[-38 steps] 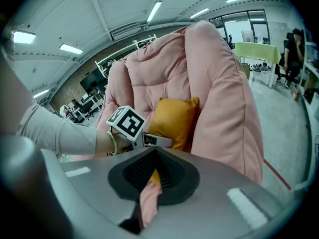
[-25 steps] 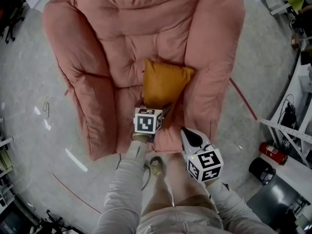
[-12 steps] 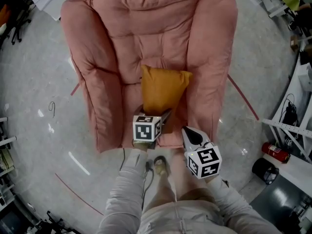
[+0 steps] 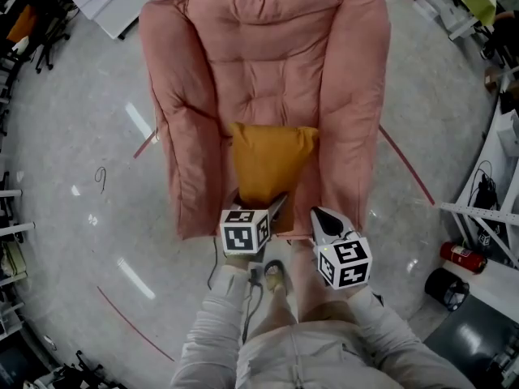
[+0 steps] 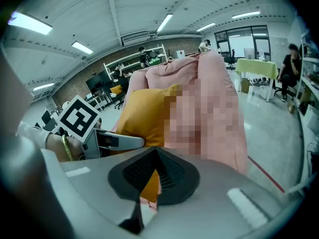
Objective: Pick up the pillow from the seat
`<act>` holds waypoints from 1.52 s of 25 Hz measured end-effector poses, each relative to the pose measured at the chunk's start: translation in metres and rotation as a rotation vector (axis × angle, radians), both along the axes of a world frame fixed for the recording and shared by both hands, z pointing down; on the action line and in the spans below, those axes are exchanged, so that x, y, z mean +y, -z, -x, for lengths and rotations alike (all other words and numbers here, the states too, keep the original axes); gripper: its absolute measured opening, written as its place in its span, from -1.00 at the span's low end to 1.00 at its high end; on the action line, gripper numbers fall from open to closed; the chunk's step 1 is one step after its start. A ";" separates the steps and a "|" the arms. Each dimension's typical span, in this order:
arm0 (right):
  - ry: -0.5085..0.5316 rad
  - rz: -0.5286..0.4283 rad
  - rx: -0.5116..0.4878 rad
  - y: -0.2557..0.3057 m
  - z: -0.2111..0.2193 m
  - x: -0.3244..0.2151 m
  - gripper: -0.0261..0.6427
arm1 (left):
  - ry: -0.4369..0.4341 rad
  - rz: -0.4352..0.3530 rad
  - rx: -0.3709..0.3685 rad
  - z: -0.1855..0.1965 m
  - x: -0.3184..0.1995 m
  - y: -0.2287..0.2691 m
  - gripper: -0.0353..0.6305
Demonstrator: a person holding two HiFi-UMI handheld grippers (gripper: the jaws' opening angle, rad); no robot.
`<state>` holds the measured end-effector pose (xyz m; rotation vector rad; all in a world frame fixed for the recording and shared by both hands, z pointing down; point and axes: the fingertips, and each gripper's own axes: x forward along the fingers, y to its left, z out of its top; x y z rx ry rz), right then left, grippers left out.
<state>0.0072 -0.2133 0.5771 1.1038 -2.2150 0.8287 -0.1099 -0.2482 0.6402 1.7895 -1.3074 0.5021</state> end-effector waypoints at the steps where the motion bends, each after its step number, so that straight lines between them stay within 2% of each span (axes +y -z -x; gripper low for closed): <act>1: 0.000 -0.004 0.001 0.004 0.001 0.004 -0.93 | 0.009 -0.005 0.001 0.003 0.007 0.007 0.53; 14: 0.023 -0.097 0.006 0.060 0.010 0.045 -0.93 | 0.069 -0.090 0.019 0.022 0.079 0.081 0.53; 28: 0.030 -0.212 0.012 0.115 0.005 0.092 -0.93 | 0.021 -0.198 -0.017 0.026 0.161 0.149 0.53; 38: 0.006 -0.245 -0.007 0.134 -0.006 0.139 -0.93 | 0.050 -0.268 0.000 0.027 0.212 0.178 0.53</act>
